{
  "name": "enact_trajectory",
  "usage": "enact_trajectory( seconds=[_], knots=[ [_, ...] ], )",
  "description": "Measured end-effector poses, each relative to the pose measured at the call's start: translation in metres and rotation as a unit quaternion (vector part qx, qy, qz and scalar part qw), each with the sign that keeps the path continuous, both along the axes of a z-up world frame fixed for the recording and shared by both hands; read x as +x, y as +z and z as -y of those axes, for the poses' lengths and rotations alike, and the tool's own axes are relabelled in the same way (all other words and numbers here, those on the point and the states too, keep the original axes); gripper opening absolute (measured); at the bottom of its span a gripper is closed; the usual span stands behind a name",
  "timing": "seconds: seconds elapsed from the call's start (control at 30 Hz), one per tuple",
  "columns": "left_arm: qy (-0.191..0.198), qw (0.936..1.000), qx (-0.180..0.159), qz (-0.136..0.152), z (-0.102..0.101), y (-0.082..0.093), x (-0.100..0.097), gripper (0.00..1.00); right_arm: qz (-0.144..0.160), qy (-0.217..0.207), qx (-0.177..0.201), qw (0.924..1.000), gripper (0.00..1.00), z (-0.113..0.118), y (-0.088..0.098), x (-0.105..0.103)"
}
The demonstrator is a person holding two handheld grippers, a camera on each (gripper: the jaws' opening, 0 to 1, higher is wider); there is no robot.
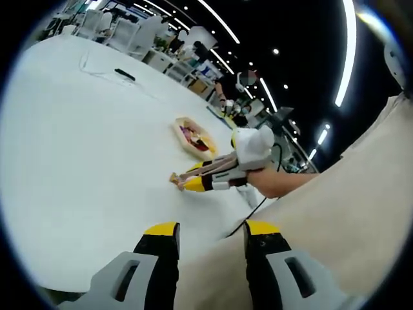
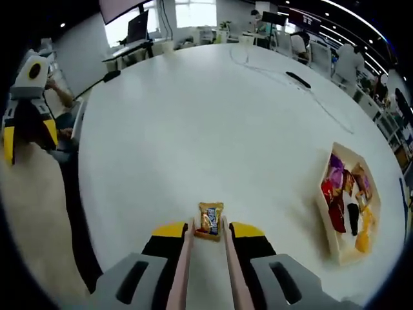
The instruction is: Place the target food into the container with the food tongs after gripping and lifting it, then release it inside without dropping or visibly crushing the food.
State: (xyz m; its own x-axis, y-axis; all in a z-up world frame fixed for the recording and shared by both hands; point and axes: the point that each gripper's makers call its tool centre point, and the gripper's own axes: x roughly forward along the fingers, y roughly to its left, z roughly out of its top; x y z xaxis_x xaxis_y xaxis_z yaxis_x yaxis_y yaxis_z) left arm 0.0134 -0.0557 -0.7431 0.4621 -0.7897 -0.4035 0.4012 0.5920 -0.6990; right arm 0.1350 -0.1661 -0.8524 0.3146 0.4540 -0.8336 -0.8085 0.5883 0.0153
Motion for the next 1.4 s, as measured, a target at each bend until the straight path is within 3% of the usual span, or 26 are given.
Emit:
enact_trajectory(
  seconds=[0.4,0.5,0.6,0.83,1.23,1.4],
  knots=[
    [0.001,1.0,-0.001,0.002,-0.001,0.001,0.0,0.38,0.005,-0.004,-0.004,1.0,0.27,-0.001,-0.002,-0.002],
    [0.0,1.0,-0.001,0.002,-0.001,0.001,-0.001,0.38,0.025,-0.012,-0.009,0.9996,0.24,0.002,-0.001,0.002],
    [0.0,1.0,-0.003,0.004,-0.001,0.002,-0.002,0.38,0.011,-0.028,0.001,0.9995,0.23,0.003,-0.002,0.001],
    [0.0,1.0,-0.001,0.004,-0.003,0.002,-0.003,0.38,0.009,-0.012,-0.002,0.9999,0.19,0.0,-0.003,0.002],
    [0.001,1.0,-0.004,0.005,-0.002,0.001,-0.001,0.38,0.016,-0.034,0.048,0.9981,0.19,-0.01,0.03,0.016],
    [-0.002,1.0,-0.003,0.005,-0.001,0.001,0.0,0.38,0.037,-0.05,0.069,0.9957,0.19,-0.011,0.051,0.034]
  ],
)
